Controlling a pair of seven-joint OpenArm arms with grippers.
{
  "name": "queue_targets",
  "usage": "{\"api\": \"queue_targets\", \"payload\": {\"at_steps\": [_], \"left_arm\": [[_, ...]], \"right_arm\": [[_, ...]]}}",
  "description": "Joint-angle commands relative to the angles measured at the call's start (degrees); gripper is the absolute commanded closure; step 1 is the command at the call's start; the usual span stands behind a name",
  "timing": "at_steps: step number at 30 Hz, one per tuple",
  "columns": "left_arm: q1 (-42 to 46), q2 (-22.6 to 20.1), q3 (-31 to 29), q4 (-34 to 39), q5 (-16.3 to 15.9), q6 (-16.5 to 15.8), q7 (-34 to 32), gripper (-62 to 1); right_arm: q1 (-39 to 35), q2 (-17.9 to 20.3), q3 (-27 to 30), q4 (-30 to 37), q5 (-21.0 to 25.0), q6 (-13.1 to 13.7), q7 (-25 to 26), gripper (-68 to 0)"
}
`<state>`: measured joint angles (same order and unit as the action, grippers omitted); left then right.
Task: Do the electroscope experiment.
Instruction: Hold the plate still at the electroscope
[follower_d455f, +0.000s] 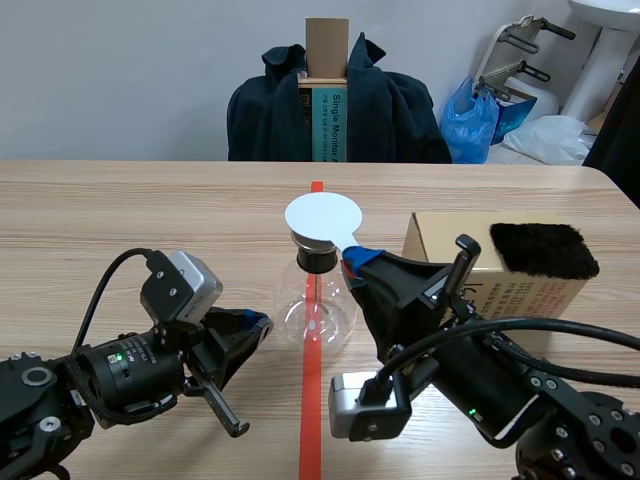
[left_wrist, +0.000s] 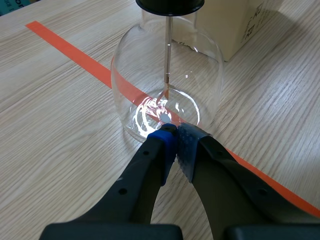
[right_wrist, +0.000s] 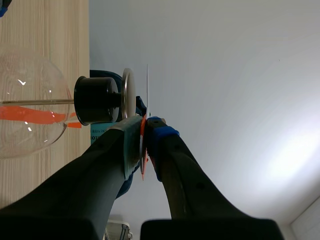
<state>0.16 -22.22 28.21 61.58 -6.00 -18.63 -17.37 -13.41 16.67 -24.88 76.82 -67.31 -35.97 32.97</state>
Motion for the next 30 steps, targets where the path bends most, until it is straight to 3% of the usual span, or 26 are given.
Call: {"api": "queue_targets", "payload": {"at_steps": [1, 21, 25, 30], "left_arm": [[-0.17, 0.44, -0.52, 1.05, -0.15, 0.07, -0.76, -1.8], [-0.17, 0.44, -0.52, 1.05, -0.15, 0.07, -0.76, -1.8], [-0.17, 0.44, -0.52, 1.05, -0.15, 0.07, -0.76, -1.8], [-0.17, 0.44, -0.52, 1.05, -0.15, 0.07, -0.76, -1.8]], "right_arm": [[0.07, 0.13, 0.07, 1.55, 0.42, -0.44, 0.02, -0.8], [0.07, 0.13, 0.07, 1.55, 0.44, -0.44, -0.79, -0.8], [0.07, 0.13, 0.07, 1.55, 0.44, -0.44, -3.56, -0.8], [0.07, 0.15, 0.17, 1.55, 0.44, -0.46, -10.69, -0.8]]}}
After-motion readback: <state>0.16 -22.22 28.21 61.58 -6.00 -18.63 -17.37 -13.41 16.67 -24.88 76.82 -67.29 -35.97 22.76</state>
